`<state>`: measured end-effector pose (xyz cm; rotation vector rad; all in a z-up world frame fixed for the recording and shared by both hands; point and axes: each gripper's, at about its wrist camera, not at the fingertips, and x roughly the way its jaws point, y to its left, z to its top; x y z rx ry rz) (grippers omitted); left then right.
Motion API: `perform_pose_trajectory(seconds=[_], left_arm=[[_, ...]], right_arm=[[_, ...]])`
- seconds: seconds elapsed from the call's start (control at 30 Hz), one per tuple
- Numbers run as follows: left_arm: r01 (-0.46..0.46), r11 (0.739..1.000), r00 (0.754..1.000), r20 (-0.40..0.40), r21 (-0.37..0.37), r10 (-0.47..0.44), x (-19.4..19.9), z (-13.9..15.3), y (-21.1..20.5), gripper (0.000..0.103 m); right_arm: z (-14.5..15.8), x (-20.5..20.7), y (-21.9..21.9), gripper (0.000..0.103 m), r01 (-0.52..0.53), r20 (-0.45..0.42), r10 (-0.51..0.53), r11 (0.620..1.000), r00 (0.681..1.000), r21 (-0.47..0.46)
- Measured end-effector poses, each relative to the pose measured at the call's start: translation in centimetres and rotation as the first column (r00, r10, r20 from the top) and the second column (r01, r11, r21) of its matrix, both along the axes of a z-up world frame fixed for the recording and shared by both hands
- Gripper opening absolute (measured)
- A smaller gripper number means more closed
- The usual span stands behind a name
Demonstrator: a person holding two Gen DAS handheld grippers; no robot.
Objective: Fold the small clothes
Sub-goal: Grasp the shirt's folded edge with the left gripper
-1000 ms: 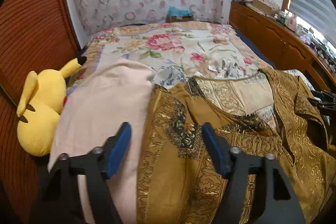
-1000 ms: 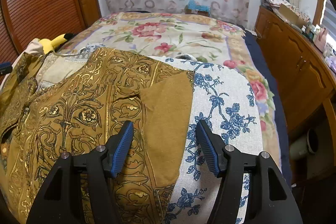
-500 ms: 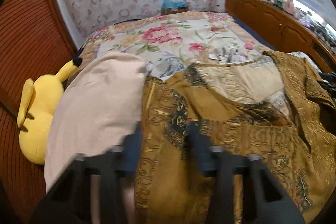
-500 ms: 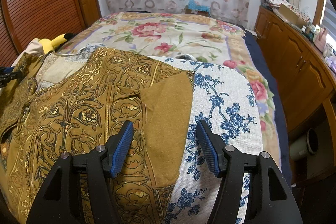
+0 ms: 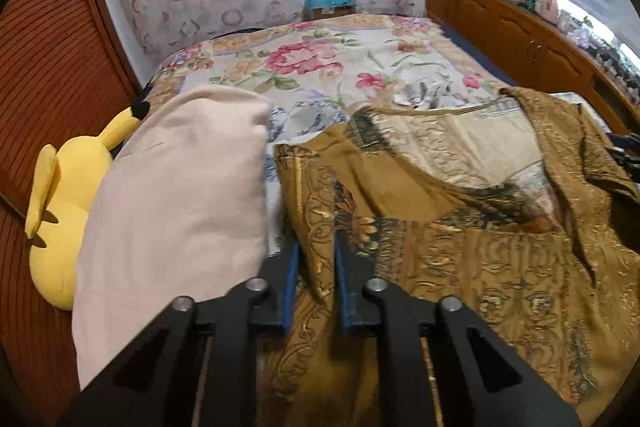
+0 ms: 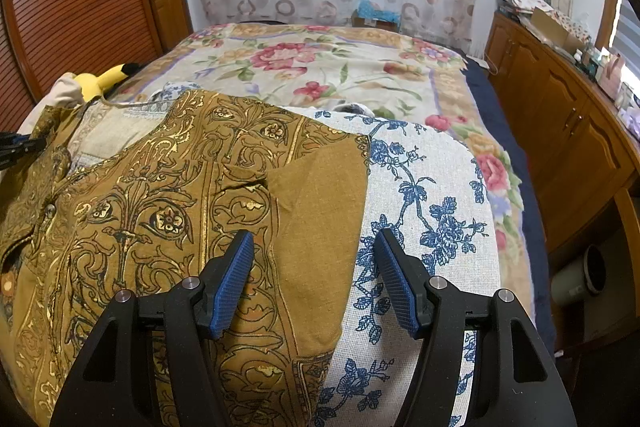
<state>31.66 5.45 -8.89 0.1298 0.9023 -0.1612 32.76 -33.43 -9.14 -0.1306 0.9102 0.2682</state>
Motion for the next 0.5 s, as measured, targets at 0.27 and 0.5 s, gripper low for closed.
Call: perform_pose_trajectory(seconds=[0.27,0.5], left_arm=[[0.008,0.998,0.999,0.048,-0.055,-0.006,-1.1,1.6,-0.6,0.002],[0.036,0.994,0.997,0.077,-0.101,-0.028,-2.5,2.7,-1.3,0.0]], right_arm=[[0.0,0.0,0.0,0.065,-0.001,0.0,0.001,1.0,1.0,0.0],[-0.1,0.0,0.0,0.061,-0.014,0.001,0.014,1.0,1.0,-0.001]])
